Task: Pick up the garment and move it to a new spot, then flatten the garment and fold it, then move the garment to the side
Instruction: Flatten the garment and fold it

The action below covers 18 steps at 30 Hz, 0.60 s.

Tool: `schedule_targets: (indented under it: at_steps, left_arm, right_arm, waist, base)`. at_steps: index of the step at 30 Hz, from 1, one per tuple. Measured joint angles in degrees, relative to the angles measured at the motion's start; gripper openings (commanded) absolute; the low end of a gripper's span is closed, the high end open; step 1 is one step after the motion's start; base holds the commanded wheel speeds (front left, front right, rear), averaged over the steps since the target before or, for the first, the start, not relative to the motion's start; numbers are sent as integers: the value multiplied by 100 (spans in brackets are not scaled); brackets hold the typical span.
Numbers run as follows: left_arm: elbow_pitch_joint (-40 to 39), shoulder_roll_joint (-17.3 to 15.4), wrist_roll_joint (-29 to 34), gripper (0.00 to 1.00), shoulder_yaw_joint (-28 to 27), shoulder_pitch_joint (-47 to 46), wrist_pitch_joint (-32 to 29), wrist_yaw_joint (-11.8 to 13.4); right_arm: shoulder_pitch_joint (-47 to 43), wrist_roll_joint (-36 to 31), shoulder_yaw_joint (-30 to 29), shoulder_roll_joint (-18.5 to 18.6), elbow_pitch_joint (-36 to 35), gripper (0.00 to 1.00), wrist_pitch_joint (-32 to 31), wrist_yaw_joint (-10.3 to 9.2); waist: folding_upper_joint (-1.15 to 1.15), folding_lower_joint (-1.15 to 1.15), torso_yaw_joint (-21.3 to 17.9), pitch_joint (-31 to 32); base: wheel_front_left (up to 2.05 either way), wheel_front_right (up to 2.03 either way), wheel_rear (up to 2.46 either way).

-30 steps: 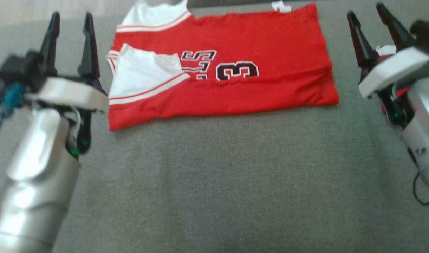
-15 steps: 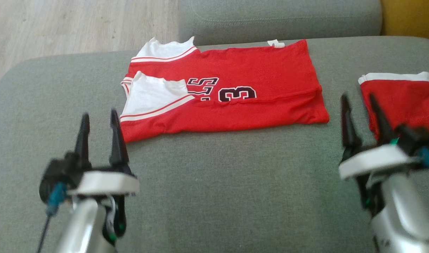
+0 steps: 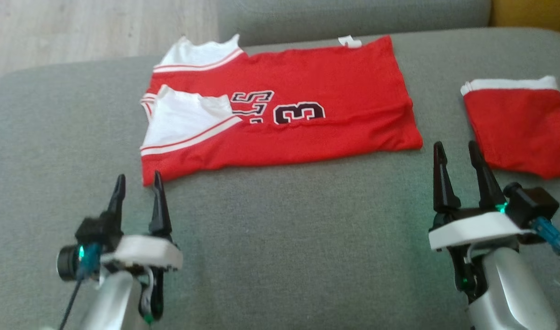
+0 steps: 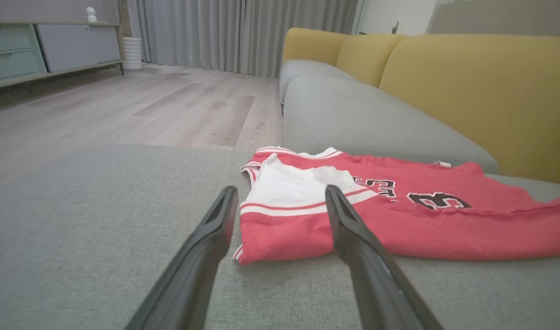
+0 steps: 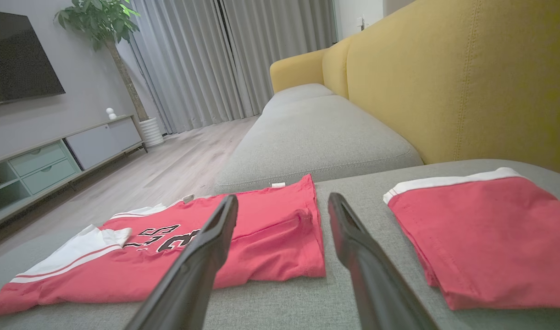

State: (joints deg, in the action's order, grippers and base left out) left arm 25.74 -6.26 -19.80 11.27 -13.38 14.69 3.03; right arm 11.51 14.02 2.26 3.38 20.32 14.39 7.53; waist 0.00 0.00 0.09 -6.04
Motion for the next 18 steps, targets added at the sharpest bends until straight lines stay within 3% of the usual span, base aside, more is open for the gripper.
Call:
schedule_targets:
  at_steps: [11,18]
  left_arm:
    - [2078,-101,12,100,-29,-1735,-951,-1]
    - [2777,-196,11,100,-24,-2276,-1215,51]
  right_arm:
    - [365,30,207,-13,-165,100,0,0]
    - [481,89,303,-13,-199,100,0,0]
  waist:
    - [0,1,-241,-808]
    - [0,1,-346,-1011]
  base:
    - [0,0,0]
    - [0,0,0]
